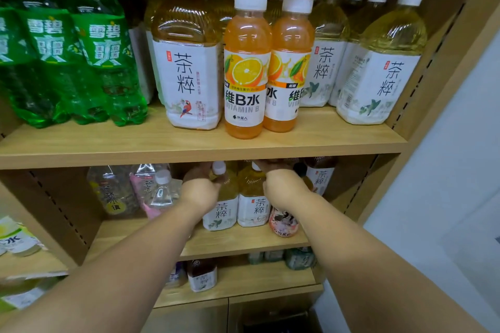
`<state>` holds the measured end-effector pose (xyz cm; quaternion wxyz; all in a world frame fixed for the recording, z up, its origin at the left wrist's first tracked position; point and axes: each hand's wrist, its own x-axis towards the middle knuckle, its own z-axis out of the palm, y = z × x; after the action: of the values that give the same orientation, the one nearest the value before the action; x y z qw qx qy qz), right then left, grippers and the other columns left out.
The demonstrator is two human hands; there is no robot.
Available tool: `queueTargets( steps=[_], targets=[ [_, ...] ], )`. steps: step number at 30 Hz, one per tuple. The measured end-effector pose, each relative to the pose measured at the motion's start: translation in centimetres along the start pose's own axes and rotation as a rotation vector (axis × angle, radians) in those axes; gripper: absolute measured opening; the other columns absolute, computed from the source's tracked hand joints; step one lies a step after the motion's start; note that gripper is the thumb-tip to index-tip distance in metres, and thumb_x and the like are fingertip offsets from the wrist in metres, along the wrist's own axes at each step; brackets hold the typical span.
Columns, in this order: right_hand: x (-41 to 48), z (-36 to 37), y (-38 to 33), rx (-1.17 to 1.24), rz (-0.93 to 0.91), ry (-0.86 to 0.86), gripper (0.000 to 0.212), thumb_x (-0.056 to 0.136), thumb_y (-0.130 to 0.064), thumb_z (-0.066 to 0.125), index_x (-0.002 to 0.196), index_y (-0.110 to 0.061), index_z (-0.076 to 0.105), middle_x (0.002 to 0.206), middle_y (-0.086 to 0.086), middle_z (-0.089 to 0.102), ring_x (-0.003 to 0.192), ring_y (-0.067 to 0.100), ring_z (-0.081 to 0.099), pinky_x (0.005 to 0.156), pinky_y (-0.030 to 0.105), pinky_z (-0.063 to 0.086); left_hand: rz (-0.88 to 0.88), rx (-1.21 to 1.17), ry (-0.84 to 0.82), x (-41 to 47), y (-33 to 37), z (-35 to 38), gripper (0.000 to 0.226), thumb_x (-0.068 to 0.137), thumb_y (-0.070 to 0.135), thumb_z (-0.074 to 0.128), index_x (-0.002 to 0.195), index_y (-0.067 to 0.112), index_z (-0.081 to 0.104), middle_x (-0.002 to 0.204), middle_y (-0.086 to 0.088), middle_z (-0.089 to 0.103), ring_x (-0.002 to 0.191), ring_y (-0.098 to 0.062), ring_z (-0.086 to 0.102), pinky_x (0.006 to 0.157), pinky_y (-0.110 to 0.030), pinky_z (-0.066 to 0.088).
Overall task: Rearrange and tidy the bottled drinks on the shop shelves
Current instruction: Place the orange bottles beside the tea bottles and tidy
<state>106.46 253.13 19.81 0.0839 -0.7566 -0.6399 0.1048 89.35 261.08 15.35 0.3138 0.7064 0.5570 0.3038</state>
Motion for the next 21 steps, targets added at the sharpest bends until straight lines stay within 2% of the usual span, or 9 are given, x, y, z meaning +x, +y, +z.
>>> queueTargets(
  steps=[3,6,8,11,13,15,16,18,21],
  targets=[
    [0.1,0.1,-0.2,0.005,0.005,0.002,0.081,0.099,-0.001,0.049,0.16,-0.04,0.014,0.157,0.009,0.041,0.129,0.033,0.053,0.091,0.036,0.049,0.034,-0.043,0.048,-1.5,-0.9,-0.4,0.035,0.091,0.015,0.072,0.126,0.011,0.065,0.113,-0.011,0.068,0.097,-0.027,0.062,0.083,-0.032,0.05],
    [-0.1,0.0,-0.5,0.027,0.025,-0.024,0.069,0.102,-0.011,0.052,0.159,-0.033,0.019,0.144,0.013,0.052,0.118,0.032,0.058,0.08,0.035,0.047,0.024,-0.021,0.074,-3.6,-1.2,-1.6,0.022,0.092,0.03,0.072,0.099,0.009,0.067,0.085,-0.007,0.067,0.082,-0.026,0.065,0.068,-0.037,0.05],
    [-1.0,-0.1,-0.9,0.041,-0.013,-0.003,0.061,0.104,-0.026,0.052,0.158,-0.027,0.024,0.138,0.01,0.056,0.116,0.028,0.059,0.082,0.033,0.047,0.121,-0.009,0.117,-5.5,-0.7,-3.0,0.018,0.091,0.03,0.073,0.101,0.016,0.067,0.088,0.003,0.065,0.084,-0.017,0.061,0.068,-0.033,0.045],
    [-2.9,-0.1,-1.3,0.05,-0.064,0.131,0.047,0.103,-0.039,0.052,0.146,-0.021,0.047,0.133,0.004,0.058,0.121,0.024,0.058,0.097,0.037,0.051,0.259,0.004,0.11,-8.0,0.8,-6.0,0.02,0.089,0.03,0.075,0.107,0.028,0.067,0.095,0.017,0.067,0.074,-0.005,0.058,0.071,-0.031,0.048],
    [-4.4,-0.3,-1.5,0.187,-0.146,0.179,0.045,0.104,-0.042,0.051,0.144,-0.022,0.052,0.135,-0.001,0.058,0.125,0.017,0.055,0.103,0.036,0.048,0.294,-0.007,0.097,-9.3,2.1,-8.0,0.019,0.087,0.03,0.076,0.104,0.032,0.068,0.094,0.018,0.069,0.074,-0.008,0.062,0.074,-0.034,0.051],
    [-6.1,-0.7,-1.9,0.441,-0.242,0.16,0.042,0.102,-0.042,0.053,0.142,-0.028,0.058,0.136,-0.01,0.06,0.125,0.004,0.054,0.105,0.032,0.048,0.334,-0.02,0.102,-10.5,3.9,-9.8,0.018,0.085,0.03,0.077,0.098,0.038,0.069,0.094,0.021,0.07,0.083,-0.008,0.064,0.08,-0.034,0.051],
    [-7.0,-1.2,-2.1,0.566,-0.279,0.138,0.044,0.099,-0.045,0.057,0.141,-0.03,0.058,0.135,-0.013,0.061,0.123,-0.001,0.055,0.103,0.029,0.049,0.345,-0.035,0.093,-11.0,5.0,-10.6,0.016,0.085,0.03,0.078,0.095,0.039,0.069,0.092,0.022,0.07,0.086,-0.006,0.063,0.082,-0.033,0.051],
    [-8.7,-2.4,-2.5,0.707,-0.336,0.118,0.065,0.085,-0.056,0.068,0.145,-0.036,0.053,0.135,-0.018,0.06,0.124,-0.004,0.056,0.101,0.027,0.051,0.374,-0.094,0.065,-11.7,7.1,-11.7,0.014,0.085,0.038,0.077,0.098,0.039,0.072,0.093,0.022,0.072,0.088,-0.007,0.066,0.084,-0.039,0.054],
    [-10.4,-4.4,-3.0,0.681,-0.393,0.191,0.104,0.062,-0.062,0.088,0.151,-0.049,0.034,0.143,-0.023,0.053,0.133,0.0,0.05,0.108,0.036,0.047,0.451,-0.219,0.041,-12.5,11.0,-12.5,0.026,0.079,0.043,0.071,0.103,0.034,0.075,0.097,0.017,0.076,0.094,-0.012,0.071,0.088,-0.048,0.055]
  ],
)
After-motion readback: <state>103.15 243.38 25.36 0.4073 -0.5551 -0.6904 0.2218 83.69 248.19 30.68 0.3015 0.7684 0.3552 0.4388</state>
